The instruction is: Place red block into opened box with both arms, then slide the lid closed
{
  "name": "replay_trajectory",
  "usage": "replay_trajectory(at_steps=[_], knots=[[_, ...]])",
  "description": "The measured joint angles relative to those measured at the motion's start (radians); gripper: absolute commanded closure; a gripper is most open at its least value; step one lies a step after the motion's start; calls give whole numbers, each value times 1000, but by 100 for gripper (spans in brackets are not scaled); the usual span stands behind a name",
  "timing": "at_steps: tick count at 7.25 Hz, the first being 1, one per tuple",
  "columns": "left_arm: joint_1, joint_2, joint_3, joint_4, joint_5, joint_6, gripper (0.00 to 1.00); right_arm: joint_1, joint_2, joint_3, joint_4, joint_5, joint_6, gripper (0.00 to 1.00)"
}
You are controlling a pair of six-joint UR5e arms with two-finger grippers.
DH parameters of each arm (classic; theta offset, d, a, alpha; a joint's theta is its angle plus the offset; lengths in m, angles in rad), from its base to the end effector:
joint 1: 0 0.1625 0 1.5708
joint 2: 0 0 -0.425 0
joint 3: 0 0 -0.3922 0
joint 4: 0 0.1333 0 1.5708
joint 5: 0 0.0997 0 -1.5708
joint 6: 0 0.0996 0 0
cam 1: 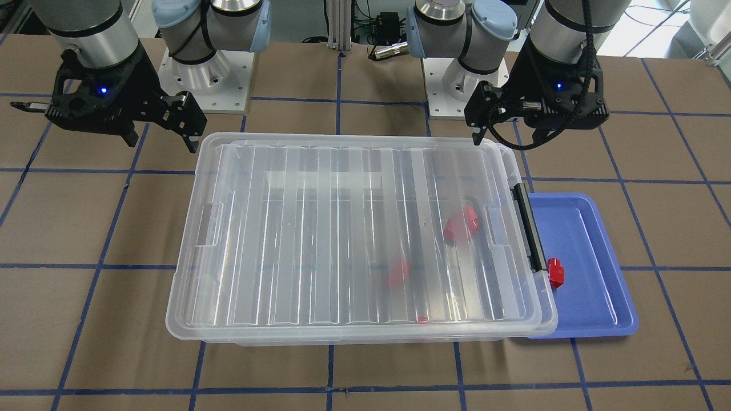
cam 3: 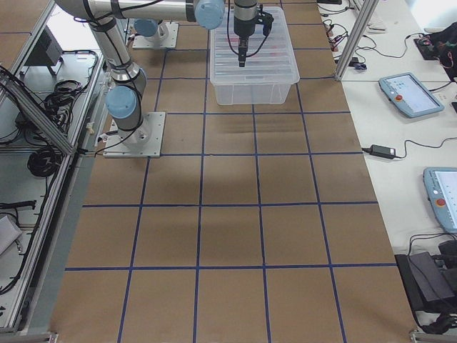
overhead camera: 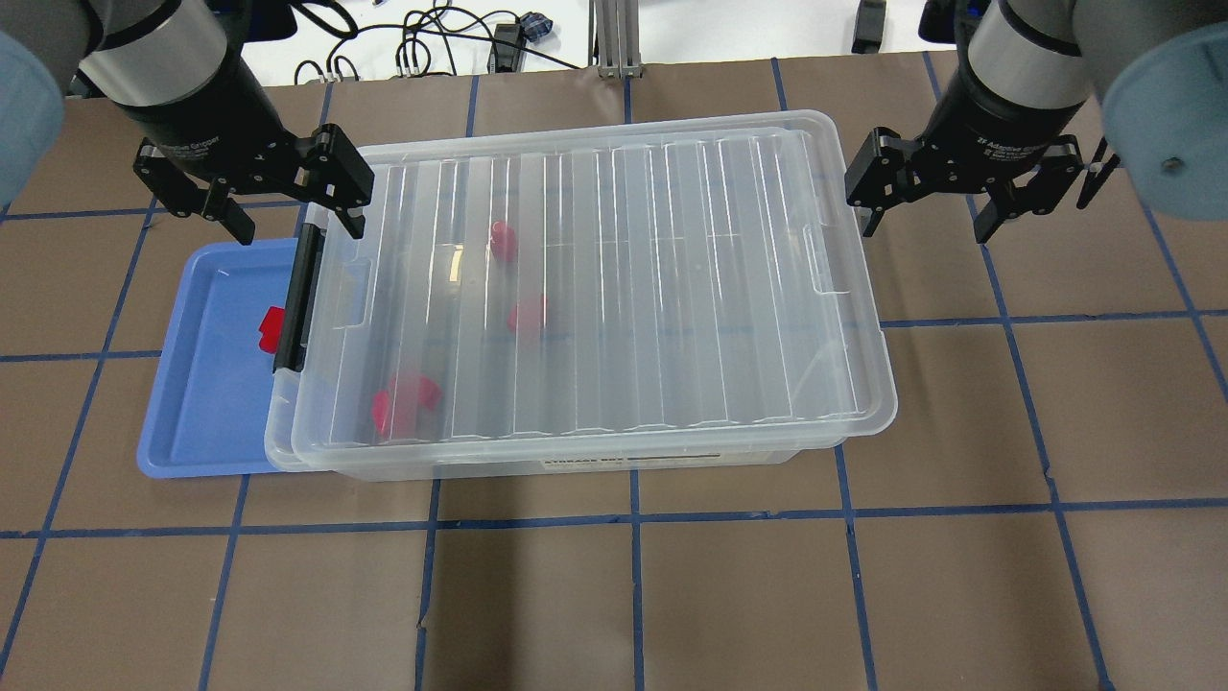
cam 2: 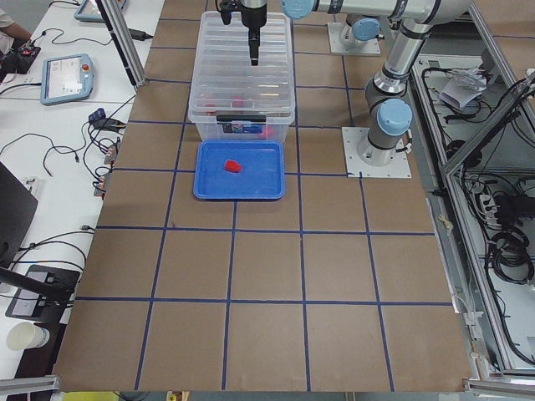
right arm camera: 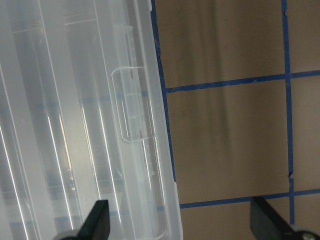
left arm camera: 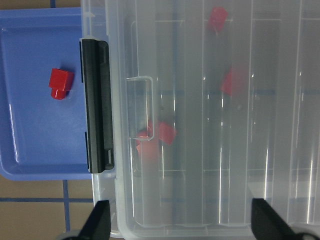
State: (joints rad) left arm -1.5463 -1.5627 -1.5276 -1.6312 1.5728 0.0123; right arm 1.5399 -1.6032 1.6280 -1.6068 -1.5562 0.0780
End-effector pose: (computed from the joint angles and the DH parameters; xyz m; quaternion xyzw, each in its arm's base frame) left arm -0.1211 -0.4901 0.5071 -0.0061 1.0000 0.0046 0.0009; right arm 0.1199 -0.4831 0.4791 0.0544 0.9985 -0.0054 0.0074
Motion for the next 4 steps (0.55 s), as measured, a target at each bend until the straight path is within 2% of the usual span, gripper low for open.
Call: replay_trajectory(at_steps=[2,4], knots=[[0,-1,0,-1,0,0,0,-2,24,1,0,2,-7,0],[0,-2,0,-1,0,0,0,-4,90,1,-29,12,0,0]])
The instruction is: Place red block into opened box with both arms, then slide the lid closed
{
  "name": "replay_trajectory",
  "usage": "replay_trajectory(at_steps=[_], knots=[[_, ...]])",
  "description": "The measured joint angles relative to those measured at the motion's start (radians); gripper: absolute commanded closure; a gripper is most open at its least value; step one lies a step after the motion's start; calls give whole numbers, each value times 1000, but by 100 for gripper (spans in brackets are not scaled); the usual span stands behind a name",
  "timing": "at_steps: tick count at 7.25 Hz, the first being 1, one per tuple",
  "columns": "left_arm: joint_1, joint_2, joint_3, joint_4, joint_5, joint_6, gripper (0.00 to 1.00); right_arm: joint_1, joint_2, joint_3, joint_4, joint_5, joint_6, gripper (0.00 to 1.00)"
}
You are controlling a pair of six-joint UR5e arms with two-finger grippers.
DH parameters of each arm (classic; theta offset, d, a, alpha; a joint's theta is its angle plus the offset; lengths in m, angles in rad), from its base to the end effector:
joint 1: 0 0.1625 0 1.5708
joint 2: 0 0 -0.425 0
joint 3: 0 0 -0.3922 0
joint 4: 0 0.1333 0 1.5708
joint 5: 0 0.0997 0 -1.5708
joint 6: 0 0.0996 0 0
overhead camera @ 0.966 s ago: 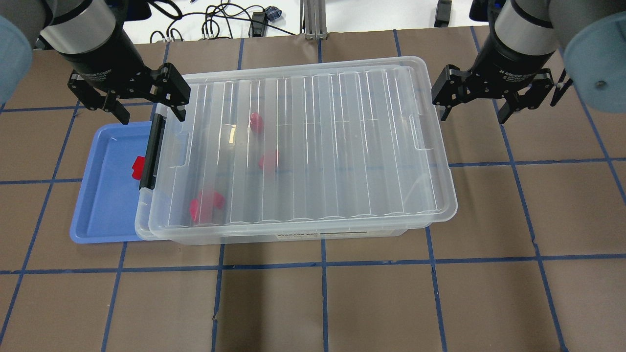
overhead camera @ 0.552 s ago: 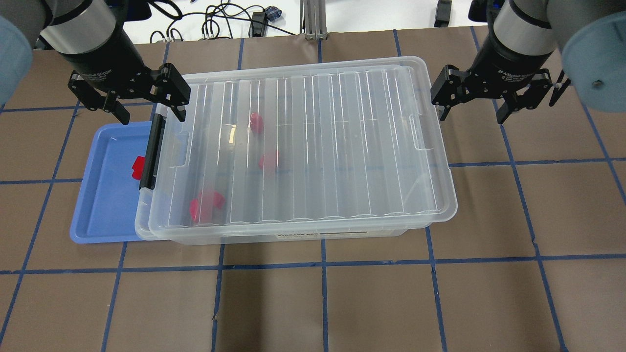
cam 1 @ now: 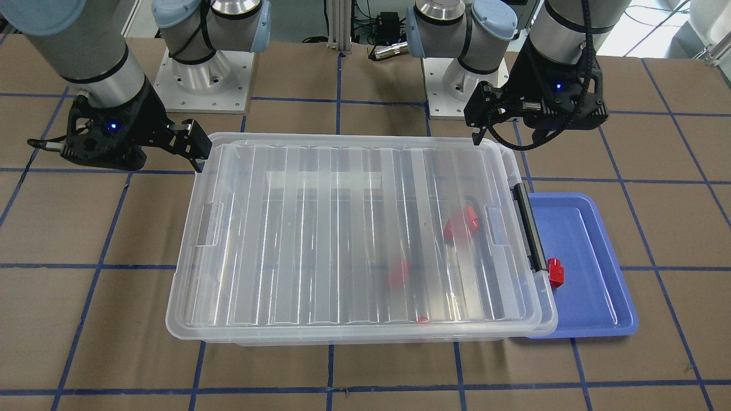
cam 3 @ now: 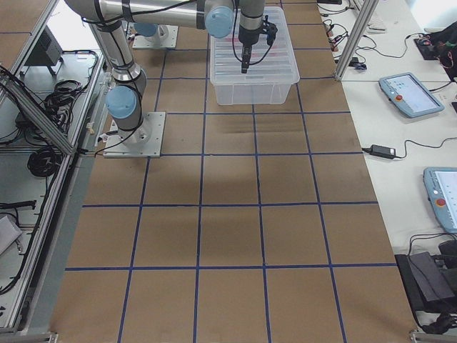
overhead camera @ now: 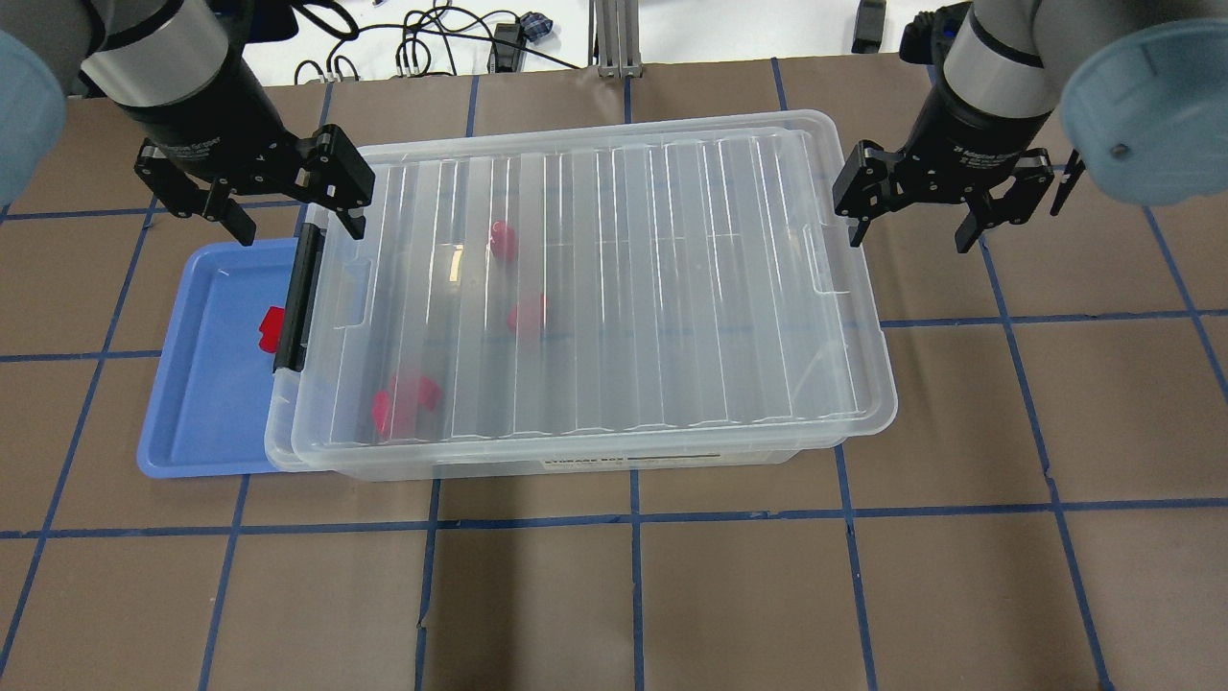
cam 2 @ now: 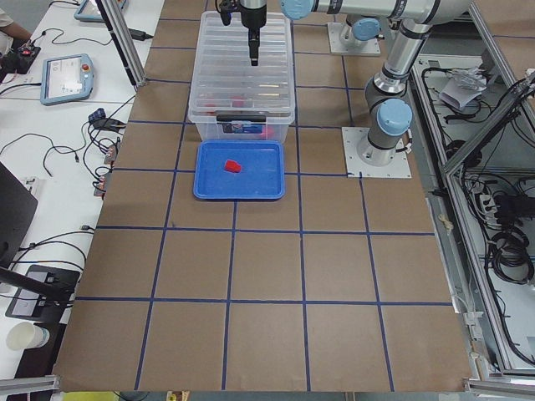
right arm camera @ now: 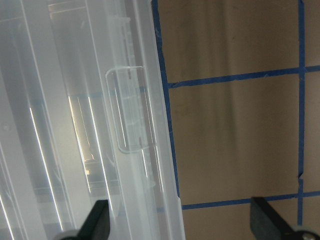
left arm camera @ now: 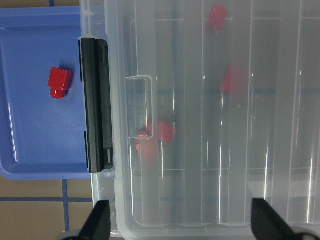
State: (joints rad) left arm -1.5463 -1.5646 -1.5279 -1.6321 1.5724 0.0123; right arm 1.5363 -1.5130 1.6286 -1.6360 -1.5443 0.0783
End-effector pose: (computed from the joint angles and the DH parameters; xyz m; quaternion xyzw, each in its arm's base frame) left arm -0.1212 -0.4907 0.5059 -0.0061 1.0000 0.0061 0.0007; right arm 0.1183 -0.5131 0.4371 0.0567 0.9980 0.0255 0.0127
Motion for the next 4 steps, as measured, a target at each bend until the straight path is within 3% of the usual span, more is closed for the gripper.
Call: replay_trajectory(at_steps=[2,4], knots=[[-1,-1,0,0,0,0,0,-2,70,0,-94,-7,13,0],[-1,-1,0,0,0,0,0,-3,117,0,-117,-11,16,0]])
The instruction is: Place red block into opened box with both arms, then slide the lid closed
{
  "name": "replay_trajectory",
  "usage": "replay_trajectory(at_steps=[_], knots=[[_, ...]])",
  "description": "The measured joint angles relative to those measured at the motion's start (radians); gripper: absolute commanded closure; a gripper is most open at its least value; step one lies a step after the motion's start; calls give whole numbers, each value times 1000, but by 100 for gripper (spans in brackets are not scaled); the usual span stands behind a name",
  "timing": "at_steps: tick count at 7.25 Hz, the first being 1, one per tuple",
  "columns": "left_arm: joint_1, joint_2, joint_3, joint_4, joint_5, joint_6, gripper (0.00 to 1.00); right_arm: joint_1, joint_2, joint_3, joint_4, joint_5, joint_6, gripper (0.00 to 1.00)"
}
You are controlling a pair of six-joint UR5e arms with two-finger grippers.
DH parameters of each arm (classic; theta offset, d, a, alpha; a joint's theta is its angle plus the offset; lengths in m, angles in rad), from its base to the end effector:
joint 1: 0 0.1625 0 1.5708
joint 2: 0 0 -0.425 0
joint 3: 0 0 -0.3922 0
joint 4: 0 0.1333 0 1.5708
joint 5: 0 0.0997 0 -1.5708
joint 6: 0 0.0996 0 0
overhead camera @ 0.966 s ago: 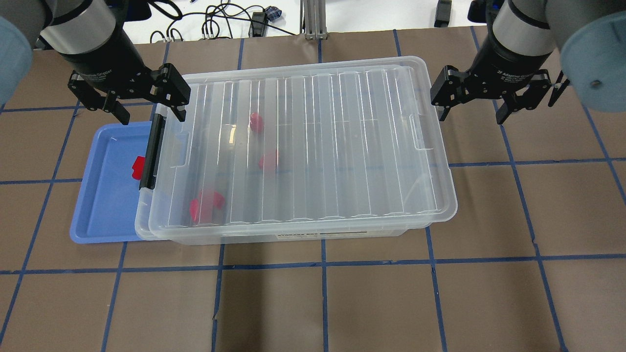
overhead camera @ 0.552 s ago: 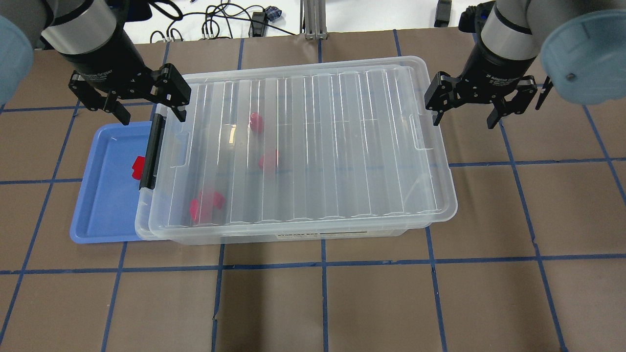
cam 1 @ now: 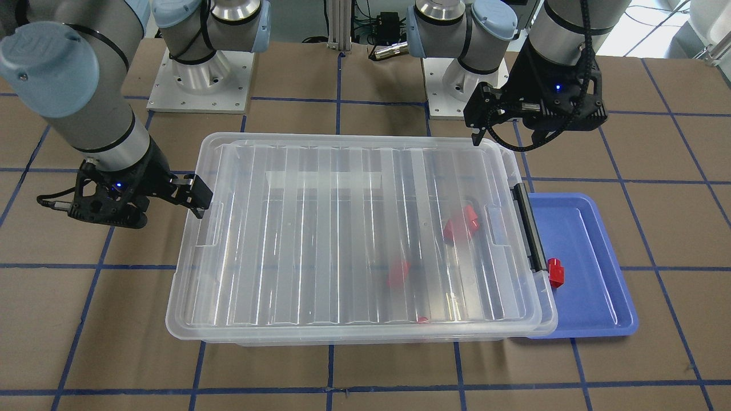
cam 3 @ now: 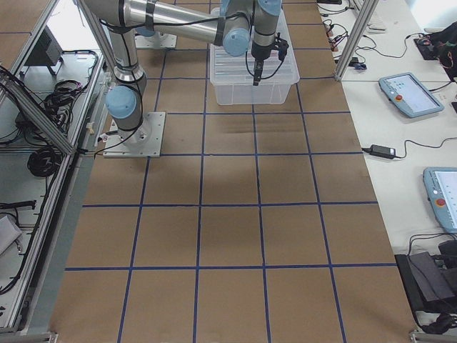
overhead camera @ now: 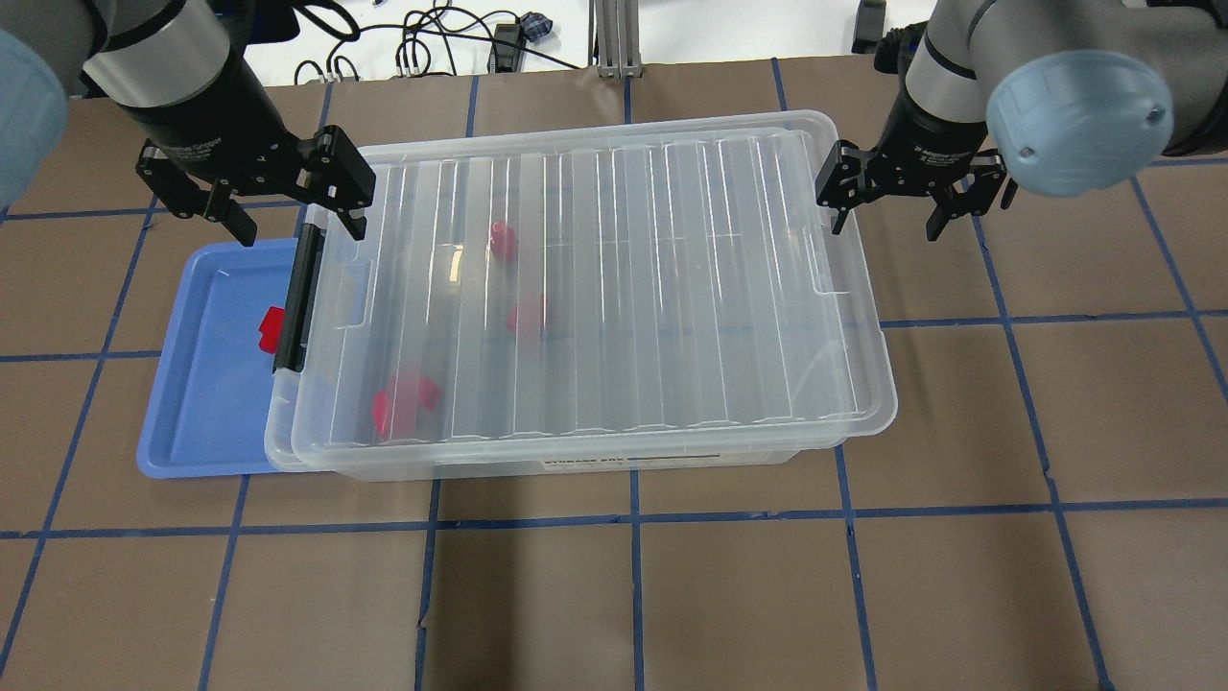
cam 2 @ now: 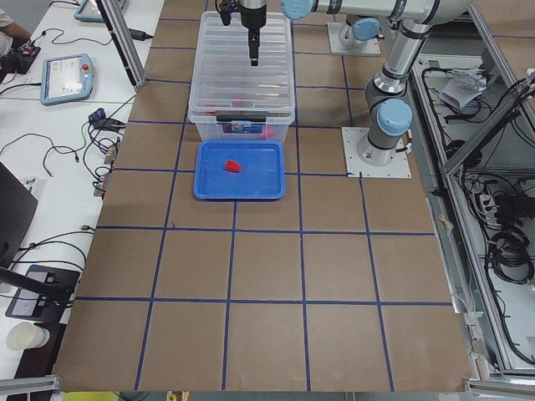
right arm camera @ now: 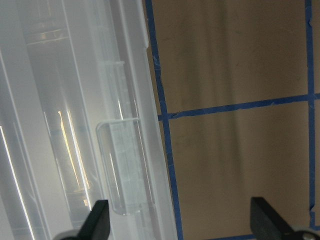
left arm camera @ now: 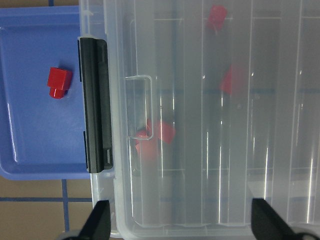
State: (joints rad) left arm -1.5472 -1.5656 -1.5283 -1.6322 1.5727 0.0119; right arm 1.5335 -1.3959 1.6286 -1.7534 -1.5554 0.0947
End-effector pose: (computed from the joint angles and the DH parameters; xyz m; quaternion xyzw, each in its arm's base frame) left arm -0.1216 -0.4909 0.5052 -0.0058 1.0000 0.0069 0.0008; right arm 0.1142 -0.5548 0.3861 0.0661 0.9975 0.0253 0.0070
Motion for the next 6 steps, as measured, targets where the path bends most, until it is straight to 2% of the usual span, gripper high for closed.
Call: replay_trajectory(at_steps=[6], knots=[[-12,-32,0,13,0,1,0,-1,56,2,7,-41,0,0]])
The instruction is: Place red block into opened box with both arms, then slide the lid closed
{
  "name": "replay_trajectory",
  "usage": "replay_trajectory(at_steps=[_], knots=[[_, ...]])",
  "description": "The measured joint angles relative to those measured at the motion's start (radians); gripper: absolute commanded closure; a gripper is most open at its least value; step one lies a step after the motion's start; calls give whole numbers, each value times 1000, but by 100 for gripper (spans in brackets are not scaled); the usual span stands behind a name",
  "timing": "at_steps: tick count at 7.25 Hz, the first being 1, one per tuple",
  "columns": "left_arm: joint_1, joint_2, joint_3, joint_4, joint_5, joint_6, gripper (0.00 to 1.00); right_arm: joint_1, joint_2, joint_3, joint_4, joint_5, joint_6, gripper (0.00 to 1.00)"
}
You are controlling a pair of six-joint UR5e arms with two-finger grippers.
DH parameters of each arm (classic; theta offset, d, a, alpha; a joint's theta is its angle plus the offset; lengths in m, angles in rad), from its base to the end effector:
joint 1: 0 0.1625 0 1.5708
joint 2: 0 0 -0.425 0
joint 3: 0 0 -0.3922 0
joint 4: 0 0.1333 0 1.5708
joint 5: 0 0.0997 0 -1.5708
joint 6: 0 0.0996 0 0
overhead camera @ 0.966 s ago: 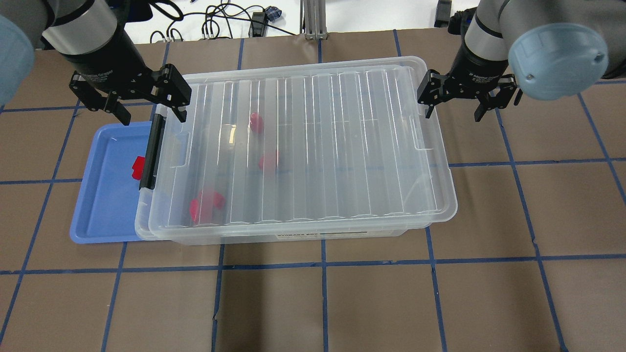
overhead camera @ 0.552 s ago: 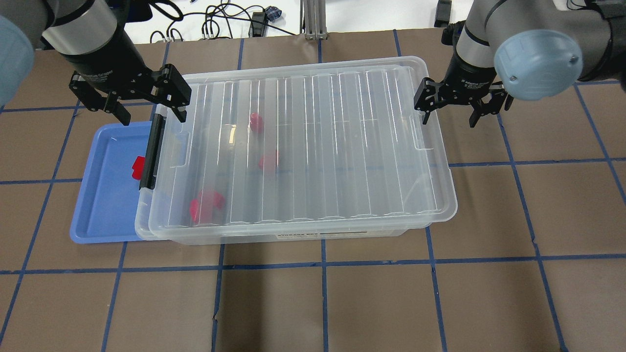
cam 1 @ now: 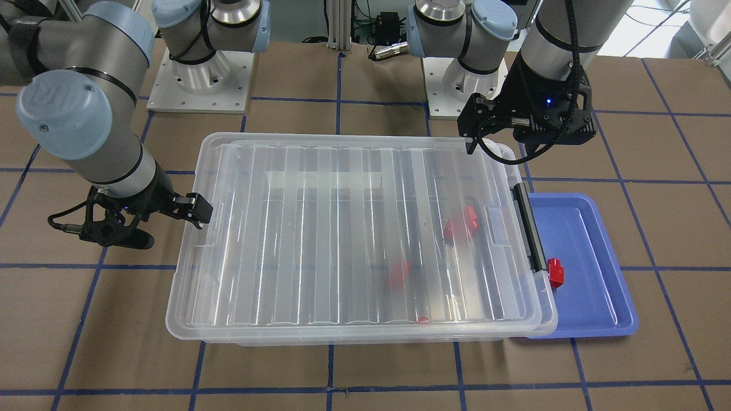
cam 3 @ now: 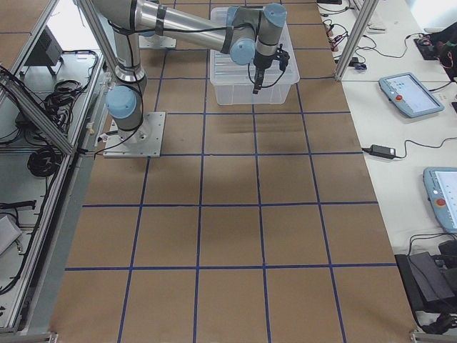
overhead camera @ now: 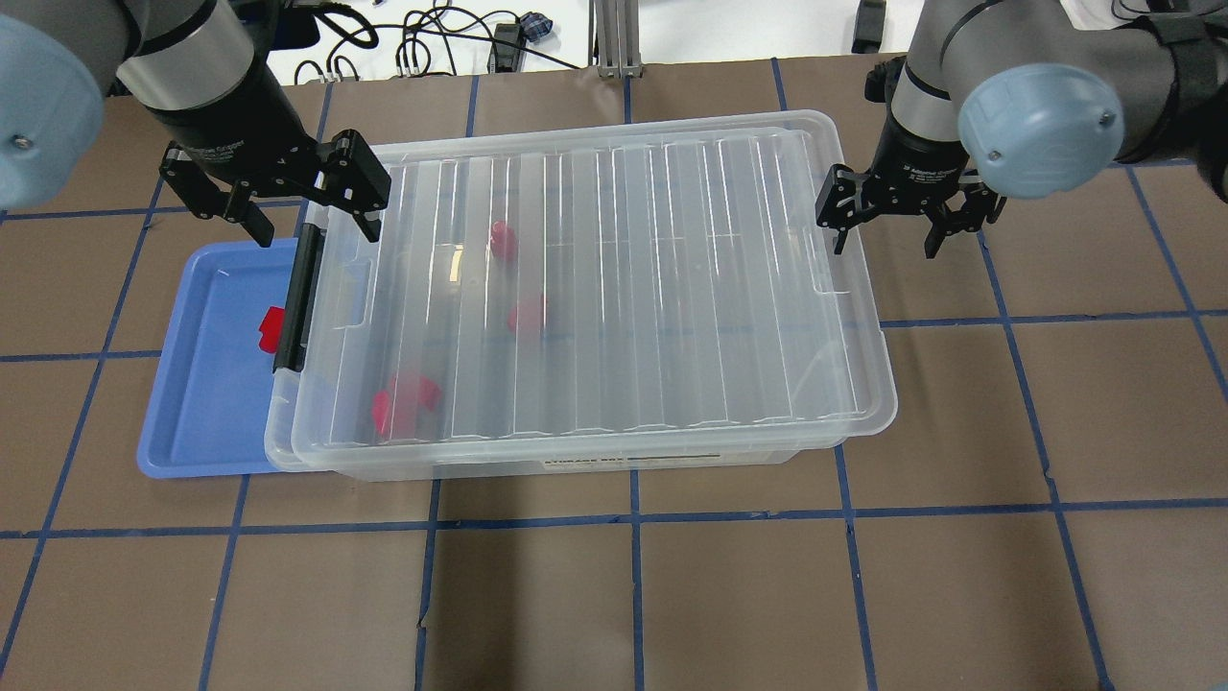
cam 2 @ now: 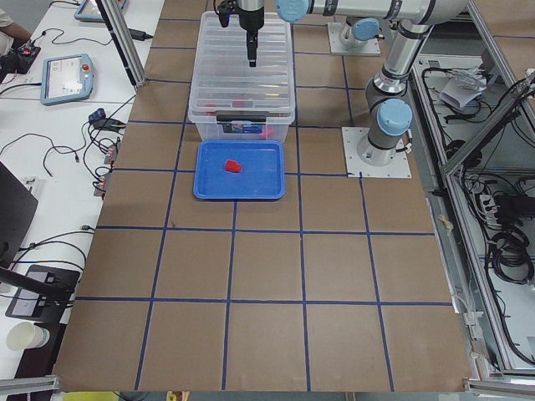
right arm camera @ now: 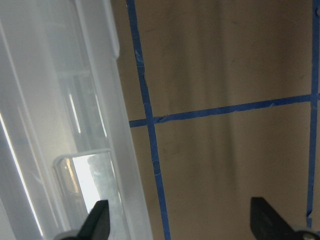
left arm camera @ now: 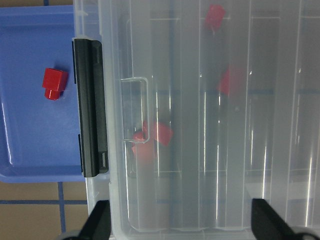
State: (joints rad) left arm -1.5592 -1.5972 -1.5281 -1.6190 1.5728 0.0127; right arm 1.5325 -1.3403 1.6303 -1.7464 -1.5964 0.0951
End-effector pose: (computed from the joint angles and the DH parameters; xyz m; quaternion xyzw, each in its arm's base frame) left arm -0.1273 -0.5013 0.4910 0.0006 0.9999 0.0160 0.0008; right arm 0.1092 -0.5652 0.3538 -0.0658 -0.9961 -0.0568 0.0144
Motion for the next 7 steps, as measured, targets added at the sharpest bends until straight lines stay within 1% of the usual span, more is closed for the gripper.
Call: replay_trajectory(at_steps=[2,3,5,6,7], knots=[[21,-11,1,-14,10,1,0,-2,10,0,0,-10,0,0],[77,-22,-1,-35,17,14,0,-9,15,-1,-1,-35,-3,0],[230,-79,-2,-36,13,98,0,-38,18,-2,-2,-69,-16,0],[294,-115,-5,-12,-1,154,0,-54,18,-4,-5,-74,-19,0],[344,-155,-9,33,-36,235,0,-72,18,-8,-8,-76,-22,0]])
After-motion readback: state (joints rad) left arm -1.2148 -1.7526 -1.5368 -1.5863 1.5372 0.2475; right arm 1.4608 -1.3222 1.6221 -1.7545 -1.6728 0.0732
